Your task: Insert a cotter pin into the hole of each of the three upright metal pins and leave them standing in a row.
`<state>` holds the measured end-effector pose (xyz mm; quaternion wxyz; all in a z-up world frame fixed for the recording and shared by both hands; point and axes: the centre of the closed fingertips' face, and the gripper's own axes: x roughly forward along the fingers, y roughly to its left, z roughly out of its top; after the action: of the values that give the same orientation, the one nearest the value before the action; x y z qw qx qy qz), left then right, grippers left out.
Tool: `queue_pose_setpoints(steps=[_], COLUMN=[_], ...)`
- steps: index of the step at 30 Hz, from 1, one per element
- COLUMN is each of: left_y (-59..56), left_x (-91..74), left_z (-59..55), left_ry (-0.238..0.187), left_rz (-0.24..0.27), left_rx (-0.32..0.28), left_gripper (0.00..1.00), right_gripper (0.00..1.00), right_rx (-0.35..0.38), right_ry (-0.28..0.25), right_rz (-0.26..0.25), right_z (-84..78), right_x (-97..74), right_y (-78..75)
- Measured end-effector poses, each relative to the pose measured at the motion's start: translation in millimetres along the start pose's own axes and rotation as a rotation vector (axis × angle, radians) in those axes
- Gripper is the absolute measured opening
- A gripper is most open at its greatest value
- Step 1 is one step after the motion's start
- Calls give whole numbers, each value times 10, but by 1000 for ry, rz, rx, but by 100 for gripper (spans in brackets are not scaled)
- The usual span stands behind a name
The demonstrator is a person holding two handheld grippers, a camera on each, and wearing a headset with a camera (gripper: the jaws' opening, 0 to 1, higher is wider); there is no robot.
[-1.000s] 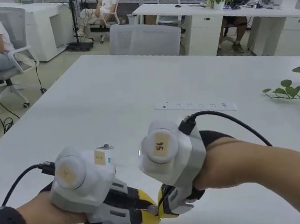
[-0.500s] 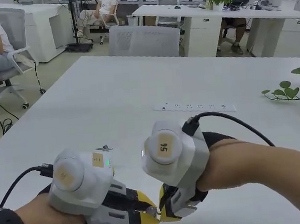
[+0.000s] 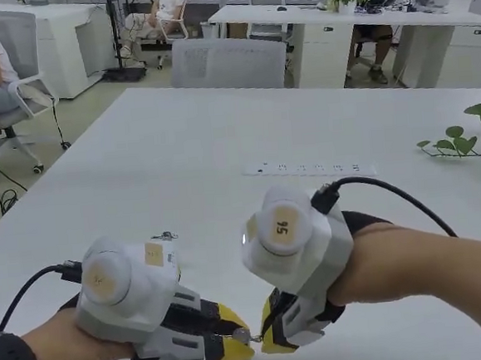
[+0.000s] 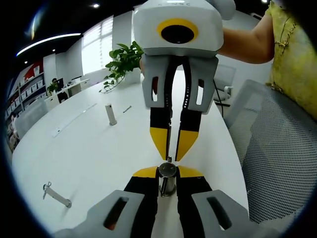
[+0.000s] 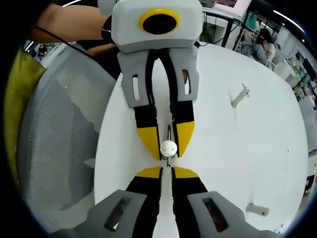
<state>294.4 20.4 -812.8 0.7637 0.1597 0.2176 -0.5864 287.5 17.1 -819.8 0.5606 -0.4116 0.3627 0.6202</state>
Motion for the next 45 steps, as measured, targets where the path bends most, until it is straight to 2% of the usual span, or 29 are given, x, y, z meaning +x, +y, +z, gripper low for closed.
queue_pose_setpoints(steps=[7,13,15,19,27,28,30,32,34,39,42,45], left_y=[4,6,16,20,-3,-1,-27,-30,-42,-107,-120,-96], left_x=[-4,-5,-7,-53,-154,-158,-183,-207,-234,-307,-324,-340], left_z=[-1,-7,-22,15,-14,-21,5,3,10,67,19,-6], left_ry=[-4,-5,-2,-34,-42,-39,-55,-57,-58,-93,-76,-80], left_rz=[1,-2,3,4,15,22,20,26,35,38,53,75], left_rx=[2,-16,-27,-59,-108,-122,-141,-142,-160,-183,-179,-202], left_gripper=[11,13,17,26,42,48,57,59,67,77,80,85], right_gripper=[15,16,16,18,24,24,24,24,24,24,24,24], right_rx=[16,23,22,21,12,14,8,6,11,22,21,22], right_ry=[-27,-39,-49,-79,-153,-167,-172,-180,-192,-212,-212,-219], right_rz=[-4,-6,-7,-9,-9,-5,-16,-18,-16,1,-1,-5], right_z=[0,-26,-11,43,161,187,196,208,224,248,236,242], right_x=[-23,-12,-14,-25,-14,-7,4,14,29,76,113,124], right_y=[-22,-14,-14,-10,20,27,11,2,-1,24,13,2])
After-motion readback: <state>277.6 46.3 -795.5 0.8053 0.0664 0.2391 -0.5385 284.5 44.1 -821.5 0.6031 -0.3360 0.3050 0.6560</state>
